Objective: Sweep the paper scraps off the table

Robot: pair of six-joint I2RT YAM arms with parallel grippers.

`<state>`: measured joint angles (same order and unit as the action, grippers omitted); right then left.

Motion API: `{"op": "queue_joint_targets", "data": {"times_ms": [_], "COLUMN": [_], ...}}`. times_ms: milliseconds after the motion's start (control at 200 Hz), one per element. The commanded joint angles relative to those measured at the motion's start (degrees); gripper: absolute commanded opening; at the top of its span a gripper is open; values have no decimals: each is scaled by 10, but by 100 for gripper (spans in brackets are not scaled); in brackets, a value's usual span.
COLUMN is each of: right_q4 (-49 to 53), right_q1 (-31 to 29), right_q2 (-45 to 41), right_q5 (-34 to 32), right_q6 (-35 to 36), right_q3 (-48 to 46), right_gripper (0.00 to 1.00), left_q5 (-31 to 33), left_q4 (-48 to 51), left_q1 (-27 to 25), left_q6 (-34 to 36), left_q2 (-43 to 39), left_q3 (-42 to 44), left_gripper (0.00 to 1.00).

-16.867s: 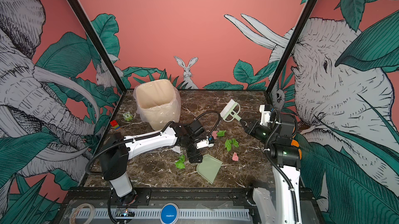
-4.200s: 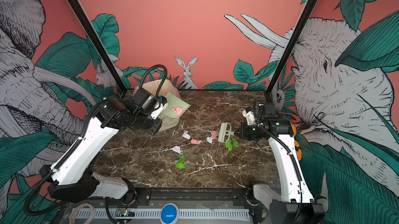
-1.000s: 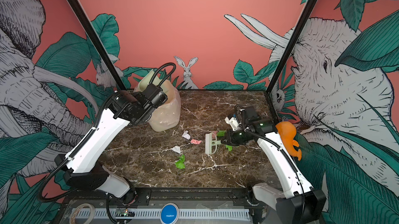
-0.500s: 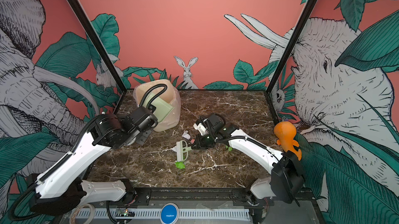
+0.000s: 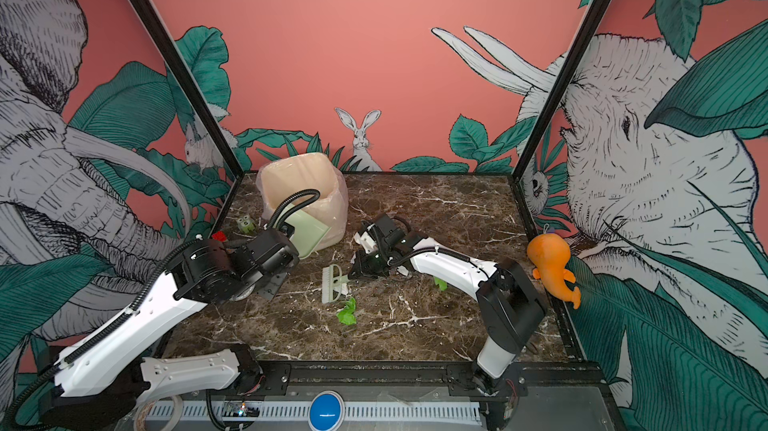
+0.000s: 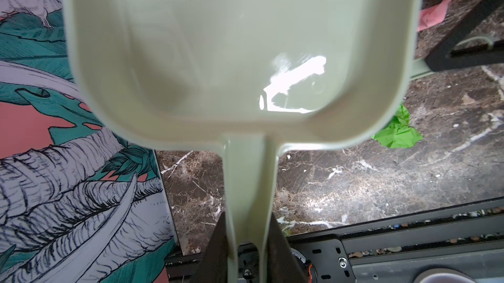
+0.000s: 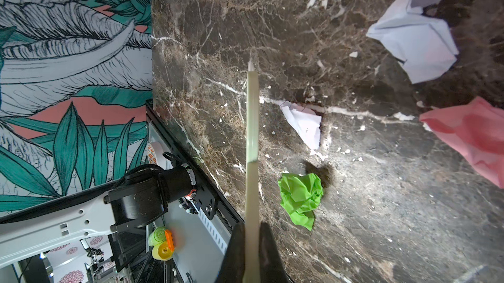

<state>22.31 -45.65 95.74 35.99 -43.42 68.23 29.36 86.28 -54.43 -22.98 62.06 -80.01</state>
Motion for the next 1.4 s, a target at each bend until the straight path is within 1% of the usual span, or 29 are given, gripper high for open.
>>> {"op": "queue_joint_targets", "data": {"times_ms": [0,185,345,485,525,670,805,940,1070,1181,1251,1396], "right_q4": [36,90,129,173,190,254,316,368,416,429,419,313], "right_q1": [-5,-4,2,21,29,53,76,86,93,93,93,72], "right_q2": [4,3,-16,-36,-63,-93,-120,-137,-156,-171,-173,-174], "right_q5": [8,-7,-19,-32,-35,-49,-69,-99,-127,-130,-116,-68], "right_q6": [1,21,37,59,69,106,142,169,189,183,180,119], "right_q3": [9,4,-11,-26,-30,-37,-41,-41,-8,24,32,14], "right_gripper": [0,0,0,0,0,0,0,0,0,0,0,0], "left_q5": [-13,-26,-36,-47,-50,-61,-69,-79,-91,-104,-107,-100], "left_q4": [-7,-13,-14,-17,-19,-28,-35,-41,-47,-53,-53,-51], "left_q1": [-6,-14,-27,-45,-52,-76,-101,-119,-134,-144,-148,-149], "left_q6": [-17,-21,-27,-36,-40,-52,-59,-59,-62,-69,-76,-93], "left_q2": [-16,-23,-24,-24,-23,-17,-2,12,17,17,14,-8], "left_q3": [19,37,49,67,72,89,99,111,129,151,159,167], "left_gripper": [0,0,0,0,0,0,0,0,0,0,0,0]}}
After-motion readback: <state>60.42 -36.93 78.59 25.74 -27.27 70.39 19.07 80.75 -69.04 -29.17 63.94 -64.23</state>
